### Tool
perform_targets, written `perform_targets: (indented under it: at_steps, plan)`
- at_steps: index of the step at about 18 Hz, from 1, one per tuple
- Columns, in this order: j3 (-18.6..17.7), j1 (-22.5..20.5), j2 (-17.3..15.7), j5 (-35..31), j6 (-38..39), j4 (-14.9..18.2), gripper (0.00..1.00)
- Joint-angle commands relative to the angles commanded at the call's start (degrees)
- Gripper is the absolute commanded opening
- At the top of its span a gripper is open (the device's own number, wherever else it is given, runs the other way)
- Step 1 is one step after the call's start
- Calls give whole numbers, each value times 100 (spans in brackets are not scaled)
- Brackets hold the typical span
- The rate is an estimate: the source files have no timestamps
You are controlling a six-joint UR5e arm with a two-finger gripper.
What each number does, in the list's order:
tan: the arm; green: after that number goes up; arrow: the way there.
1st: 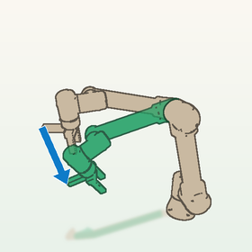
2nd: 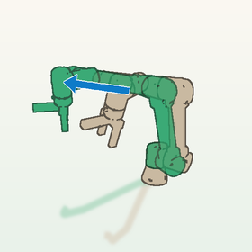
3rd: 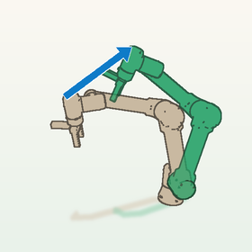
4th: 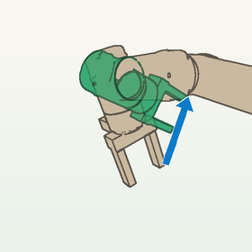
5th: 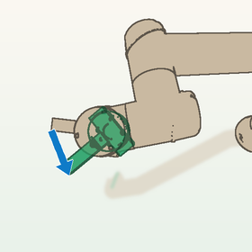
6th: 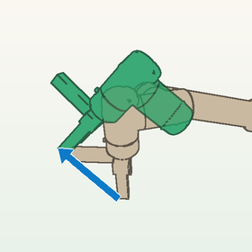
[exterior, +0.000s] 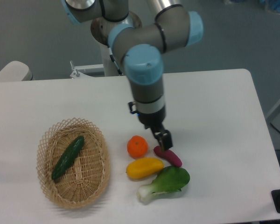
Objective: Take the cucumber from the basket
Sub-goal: 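Move the gripper over the basket toward the green cucumber, then lower the gripper onto the cucumber and close it around the cucumber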
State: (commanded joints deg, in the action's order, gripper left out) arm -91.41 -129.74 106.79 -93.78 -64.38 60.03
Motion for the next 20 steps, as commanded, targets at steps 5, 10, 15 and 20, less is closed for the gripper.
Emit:
perform_targets:
  at_steps: [5, 10, 15, 20]
  plan:
    - [-158, 581, 53, 44, 1426, 26, 100]
    - [-509, 1073, 79, 123, 2964, 18, 100]
    - [-641, 1381, 369, 79, 3528, -17, 100]
    - [-659, 1470, 659, 70, 3617, -343, 100]
